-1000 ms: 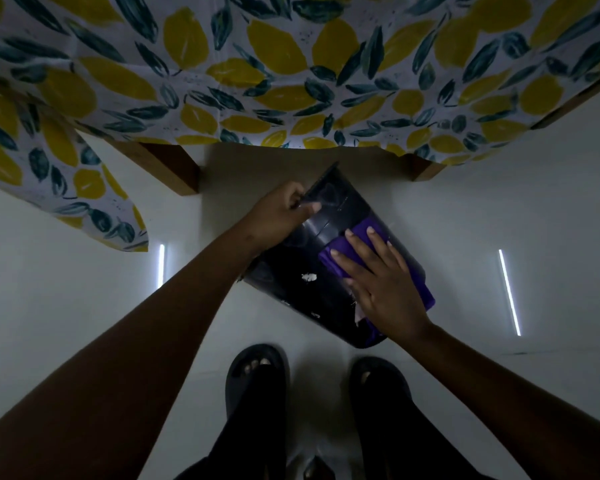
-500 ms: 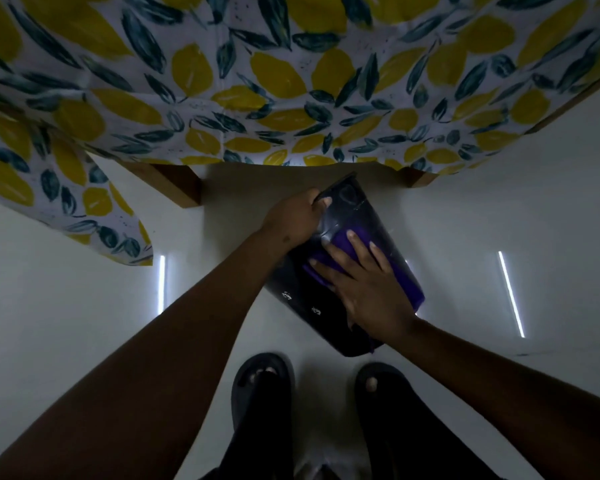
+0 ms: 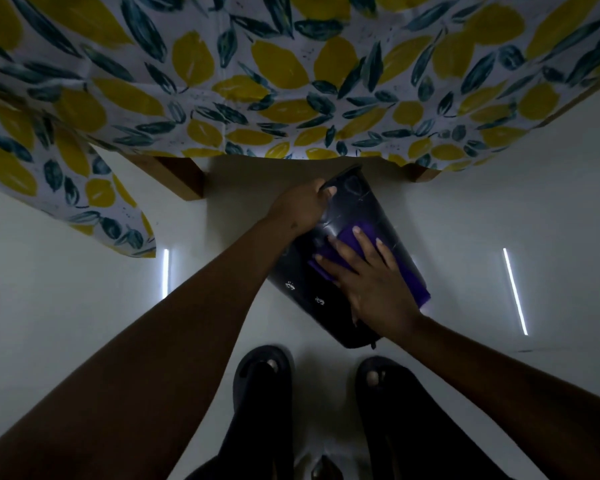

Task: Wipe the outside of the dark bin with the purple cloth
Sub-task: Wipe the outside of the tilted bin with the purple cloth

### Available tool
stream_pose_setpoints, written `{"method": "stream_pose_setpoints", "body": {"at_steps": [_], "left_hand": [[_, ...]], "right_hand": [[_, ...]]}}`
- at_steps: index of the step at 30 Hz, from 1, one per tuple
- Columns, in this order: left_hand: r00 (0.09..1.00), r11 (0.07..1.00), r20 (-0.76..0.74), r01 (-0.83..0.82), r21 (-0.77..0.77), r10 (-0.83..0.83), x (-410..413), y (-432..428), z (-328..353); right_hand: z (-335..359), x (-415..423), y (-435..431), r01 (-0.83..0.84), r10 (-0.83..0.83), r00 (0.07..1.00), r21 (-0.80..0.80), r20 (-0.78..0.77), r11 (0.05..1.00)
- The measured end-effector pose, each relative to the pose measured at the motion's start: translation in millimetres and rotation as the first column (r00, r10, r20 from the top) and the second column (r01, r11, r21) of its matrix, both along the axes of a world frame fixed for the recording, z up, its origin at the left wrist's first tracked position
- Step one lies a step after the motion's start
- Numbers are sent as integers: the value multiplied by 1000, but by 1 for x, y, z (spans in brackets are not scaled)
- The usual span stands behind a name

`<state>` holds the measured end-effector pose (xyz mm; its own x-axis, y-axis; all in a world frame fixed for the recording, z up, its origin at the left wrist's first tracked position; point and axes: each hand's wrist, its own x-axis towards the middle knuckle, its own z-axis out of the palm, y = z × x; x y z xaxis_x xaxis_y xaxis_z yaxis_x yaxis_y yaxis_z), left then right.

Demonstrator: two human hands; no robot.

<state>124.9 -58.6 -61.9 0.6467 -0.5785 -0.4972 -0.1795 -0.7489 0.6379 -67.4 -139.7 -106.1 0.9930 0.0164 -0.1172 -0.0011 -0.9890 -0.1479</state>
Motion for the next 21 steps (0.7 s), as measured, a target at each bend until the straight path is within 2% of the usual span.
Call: {"method": "stream_pose_setpoints", "body": {"at_steps": [4, 10, 16, 21], "left_hand": [[999, 1000, -11, -30, -3, 30, 0, 4, -3], [999, 999, 27, -31, -12, 32, -2, 3, -3], [1000, 999, 21, 1, 43, -2, -2, -10, -1], [995, 991, -79, -67, -116, 58, -10, 24, 7]], "right_hand": [[1, 13, 4, 22, -24, 999, 48, 33, 999], [-18, -51, -10, -39, 39, 999, -6, 24, 999], [1, -12, -7, 75, -77, 997, 96, 24, 993], [-5, -3, -9, 7, -9, 999, 40, 32, 999]]}}
